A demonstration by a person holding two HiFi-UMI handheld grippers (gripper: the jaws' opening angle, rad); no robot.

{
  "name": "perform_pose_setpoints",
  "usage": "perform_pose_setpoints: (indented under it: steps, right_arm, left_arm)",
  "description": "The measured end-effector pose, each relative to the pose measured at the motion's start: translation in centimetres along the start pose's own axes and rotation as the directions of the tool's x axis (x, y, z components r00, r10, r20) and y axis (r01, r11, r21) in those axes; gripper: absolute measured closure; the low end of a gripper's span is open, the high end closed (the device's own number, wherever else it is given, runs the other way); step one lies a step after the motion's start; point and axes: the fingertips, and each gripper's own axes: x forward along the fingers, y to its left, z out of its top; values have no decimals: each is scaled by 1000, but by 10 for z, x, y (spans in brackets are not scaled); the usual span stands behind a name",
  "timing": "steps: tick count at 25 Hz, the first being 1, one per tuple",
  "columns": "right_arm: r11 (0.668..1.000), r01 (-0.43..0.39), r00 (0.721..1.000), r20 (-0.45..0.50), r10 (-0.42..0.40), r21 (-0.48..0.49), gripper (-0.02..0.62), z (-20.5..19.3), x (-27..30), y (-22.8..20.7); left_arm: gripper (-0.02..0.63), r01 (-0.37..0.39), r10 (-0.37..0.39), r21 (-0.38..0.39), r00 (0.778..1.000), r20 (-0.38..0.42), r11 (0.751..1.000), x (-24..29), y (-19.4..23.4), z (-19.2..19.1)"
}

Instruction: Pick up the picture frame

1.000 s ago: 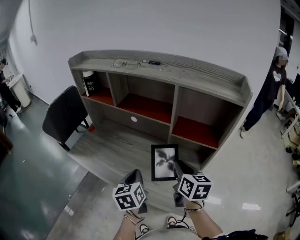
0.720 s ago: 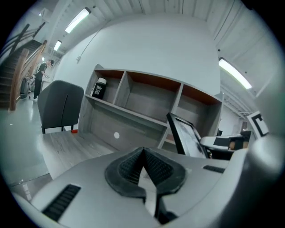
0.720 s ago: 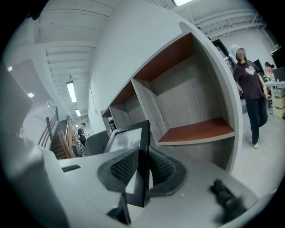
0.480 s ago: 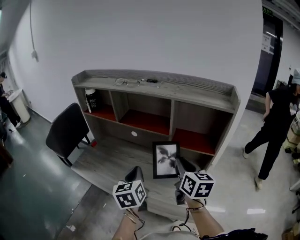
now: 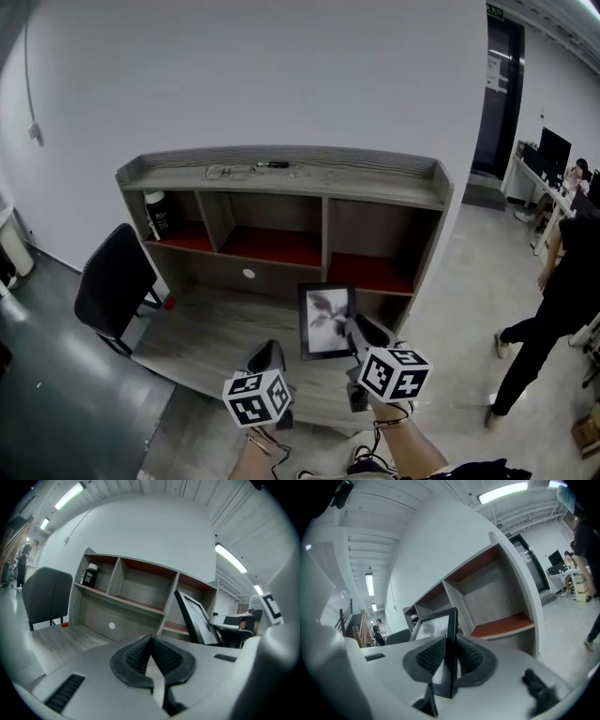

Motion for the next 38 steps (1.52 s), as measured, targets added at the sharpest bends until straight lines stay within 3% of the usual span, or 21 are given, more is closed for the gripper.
perform_pose_setpoints:
  steps: [5, 14, 25, 38]
  right_arm:
    - [1000, 11, 1000, 18, -11, -7, 511, 4, -17, 1]
    - [999, -22, 999, 26, 23, -34, 511, 15, -48, -11]
    - [998, -59, 998, 32, 60, -37, 509, 25, -75, -43]
    - [995, -69, 996, 45, 72, -71, 511, 29, -76, -49]
  left_arm:
    - [594, 16, -16, -5, 1000, 6, 1000, -8, -8, -3]
    - [594, -27, 29, -33, 998, 50, 999, -26, -32, -5]
    - [594, -48, 47, 26, 998, 50, 998, -25, -84, -12]
    - [594, -65, 63, 43, 997, 50, 997, -22, -92, -13]
